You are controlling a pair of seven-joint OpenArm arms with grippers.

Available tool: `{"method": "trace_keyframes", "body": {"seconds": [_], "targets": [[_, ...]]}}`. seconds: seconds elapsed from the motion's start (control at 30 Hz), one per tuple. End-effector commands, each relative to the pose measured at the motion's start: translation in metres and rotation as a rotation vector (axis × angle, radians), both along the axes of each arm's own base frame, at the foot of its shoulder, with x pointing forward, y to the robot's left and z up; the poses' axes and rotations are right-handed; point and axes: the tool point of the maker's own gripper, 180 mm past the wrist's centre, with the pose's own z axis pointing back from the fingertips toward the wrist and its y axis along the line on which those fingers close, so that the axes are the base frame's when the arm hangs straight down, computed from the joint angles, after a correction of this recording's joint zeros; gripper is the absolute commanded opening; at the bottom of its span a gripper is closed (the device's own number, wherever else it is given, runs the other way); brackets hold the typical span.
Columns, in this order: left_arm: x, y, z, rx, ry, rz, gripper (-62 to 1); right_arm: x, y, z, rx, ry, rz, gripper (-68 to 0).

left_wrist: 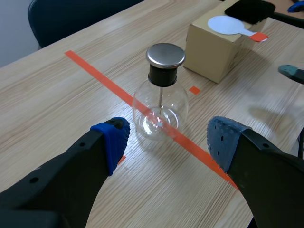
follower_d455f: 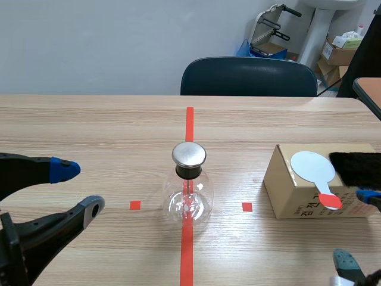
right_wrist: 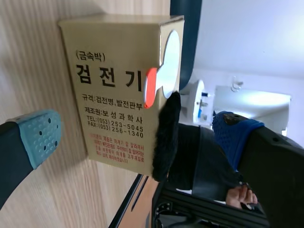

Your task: Do the electroscope experiment

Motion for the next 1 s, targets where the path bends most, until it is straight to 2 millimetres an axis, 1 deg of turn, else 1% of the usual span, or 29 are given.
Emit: {"method": "trace_keyframes", "body": {"seconds": [0.0, 0.2, 0.4, 0.57, 0.77, 0.97], "targets": [[-0.002, -0.008, 0.010, -0.034, -0.021, -0.026, -23.4, 0.013, -0.001, 0.014, -0.007, -0.069, 0.008, 0.4], [-0.012, -0.017, 0.013, -0.057, -0.025, -0.091, -23.4, 0.027, -0.002, 0.009, -0.022, -0.106, -0.012, 0.4], [-0.013, -0.018, 0.016, -0.059, -0.038, -0.114, -23.4, 0.041, 0.000, 0.011, -0.019, -0.131, -0.032, 0.4], [-0.011, -0.018, 0.017, -0.057, -0.045, -0.116, -23.4, 0.047, 0.007, 0.008, -0.005, -0.134, -0.035, 0.4], [-0.012, -0.018, 0.017, -0.058, -0.043, -0.120, -23.4, 0.058, 0.005, 0.007, -0.017, -0.147, -0.060, 0.4], [-0.018, -0.023, 0.017, -0.073, -0.023, -0.159, -23.4, 0.060, 0.004, 0.006, -0.019, -0.148, -0.062, 0.4]]}}
